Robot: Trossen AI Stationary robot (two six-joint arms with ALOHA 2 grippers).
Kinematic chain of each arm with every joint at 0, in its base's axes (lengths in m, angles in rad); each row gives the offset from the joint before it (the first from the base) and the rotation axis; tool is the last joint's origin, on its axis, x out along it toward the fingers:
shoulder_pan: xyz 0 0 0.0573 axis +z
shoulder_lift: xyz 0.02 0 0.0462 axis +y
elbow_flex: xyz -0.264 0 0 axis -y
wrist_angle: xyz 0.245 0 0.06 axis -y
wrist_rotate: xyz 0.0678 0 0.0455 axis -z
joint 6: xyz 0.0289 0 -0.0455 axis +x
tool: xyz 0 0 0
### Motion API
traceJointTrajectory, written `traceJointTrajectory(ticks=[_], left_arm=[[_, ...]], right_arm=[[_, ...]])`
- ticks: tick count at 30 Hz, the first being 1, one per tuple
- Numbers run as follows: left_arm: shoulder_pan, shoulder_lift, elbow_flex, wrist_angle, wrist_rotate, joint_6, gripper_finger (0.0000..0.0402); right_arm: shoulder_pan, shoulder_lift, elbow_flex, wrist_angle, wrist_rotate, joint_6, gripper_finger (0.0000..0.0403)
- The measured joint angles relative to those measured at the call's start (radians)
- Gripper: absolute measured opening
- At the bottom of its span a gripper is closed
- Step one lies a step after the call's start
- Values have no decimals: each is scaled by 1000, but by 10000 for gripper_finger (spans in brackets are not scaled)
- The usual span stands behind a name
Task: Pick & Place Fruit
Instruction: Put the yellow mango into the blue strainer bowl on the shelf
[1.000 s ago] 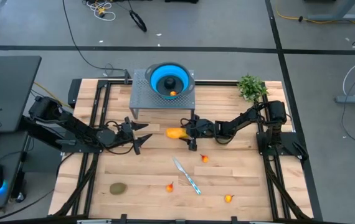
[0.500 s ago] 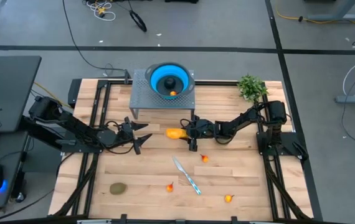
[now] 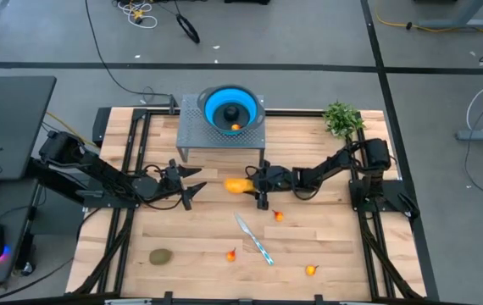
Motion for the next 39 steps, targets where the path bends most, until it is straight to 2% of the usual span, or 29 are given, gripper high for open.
traceJointTrajectory(ticks=[9, 17, 24, 29, 32, 39], left_arm=[[0, 0, 0, 1, 0, 0, 267], [0, 0, 0, 2, -1, 0, 267], [0, 0, 0, 3, -1, 0, 267], [0, 0, 1, 10, -1, 0, 267], [0, 0, 1, 12, -1, 0, 267], [0, 0, 1, 11, -4, 0, 267]], right_arm=[[42, -69, 0, 0, 0, -11, 221], [99, -212, -1, -2, 11, -48, 221], [146, -371, -1, 47, 230, -193, 221], [133, -419, 31, 128, 359, -325, 221], [107, -419, 87, 132, 393, -374, 221], [-4, -419, 198, 124, 389, -386, 221]])
